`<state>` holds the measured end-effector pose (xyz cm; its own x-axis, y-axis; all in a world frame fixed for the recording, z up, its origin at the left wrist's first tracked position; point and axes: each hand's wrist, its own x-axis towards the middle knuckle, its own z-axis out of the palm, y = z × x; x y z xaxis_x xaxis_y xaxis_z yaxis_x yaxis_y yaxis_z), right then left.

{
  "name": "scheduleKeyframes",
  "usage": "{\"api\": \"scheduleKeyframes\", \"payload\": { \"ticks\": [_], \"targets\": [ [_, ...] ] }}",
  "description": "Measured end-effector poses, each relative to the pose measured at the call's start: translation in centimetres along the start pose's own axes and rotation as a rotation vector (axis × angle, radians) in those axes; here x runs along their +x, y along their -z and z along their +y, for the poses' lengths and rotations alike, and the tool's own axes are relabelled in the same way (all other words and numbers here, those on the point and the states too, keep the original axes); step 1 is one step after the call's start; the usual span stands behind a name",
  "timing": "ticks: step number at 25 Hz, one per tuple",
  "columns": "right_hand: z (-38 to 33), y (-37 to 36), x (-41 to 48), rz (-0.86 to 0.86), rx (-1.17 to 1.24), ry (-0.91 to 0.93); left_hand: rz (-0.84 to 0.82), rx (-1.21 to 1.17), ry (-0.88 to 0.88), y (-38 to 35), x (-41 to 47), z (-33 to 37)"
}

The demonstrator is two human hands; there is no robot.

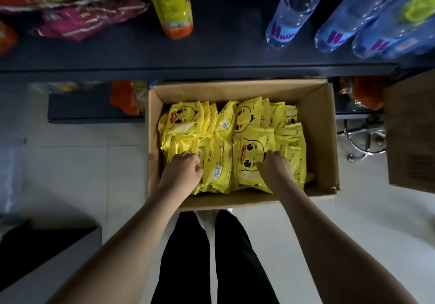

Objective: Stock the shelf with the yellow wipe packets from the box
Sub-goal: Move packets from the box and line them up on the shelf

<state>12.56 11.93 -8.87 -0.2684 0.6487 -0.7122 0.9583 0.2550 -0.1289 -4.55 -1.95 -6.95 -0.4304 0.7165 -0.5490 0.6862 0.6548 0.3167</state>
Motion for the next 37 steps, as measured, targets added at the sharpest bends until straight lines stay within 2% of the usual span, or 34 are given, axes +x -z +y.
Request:
{"api": "scheduleKeyframes", "payload": {
  "ticks": [4,8,15,20,26,30,34,37],
  "targets": [
    [-0.9,-2.9,1.5,0.131,0.185,-0.251,0.002,-0.093,0.041,-2.5,1.2,0.0],
    [-1.0,-3.6,2.9,0.2,0.452,-0.388,-0.01,-0.196,0.138,-3.9,1.5,0.0],
    [-0.8,-3.0,3.0,0.256,0.581,-0.348,0.003,-0.409,0.266,-2.5,1.5,1.0],
    [0.2,-0.4,1.9,0.3,0.824,-0.321,0.037,-0.548,0.305,-1.5,1.6,3.0],
    [3.8,3.4,1.1,0.371,0.814,-0.394,0.023,-0.687,0.369,-2.1,1.0,5.1],
    [6.3,5.5,0.5,0.347,0.782,-0.436,-0.061,-1.071,0.529,-4.1,0.8,7.7],
    [9.6,7.1,0.5,0.267,0.738,-0.47,-0.299,-1.662,0.882,-6.0,1.1,13.0],
    [11.8,7.9,0.6,0.281,0.654,-0.451,-0.385,-1.951,1.072,-8.1,1.5,17.6]
  ]
}}
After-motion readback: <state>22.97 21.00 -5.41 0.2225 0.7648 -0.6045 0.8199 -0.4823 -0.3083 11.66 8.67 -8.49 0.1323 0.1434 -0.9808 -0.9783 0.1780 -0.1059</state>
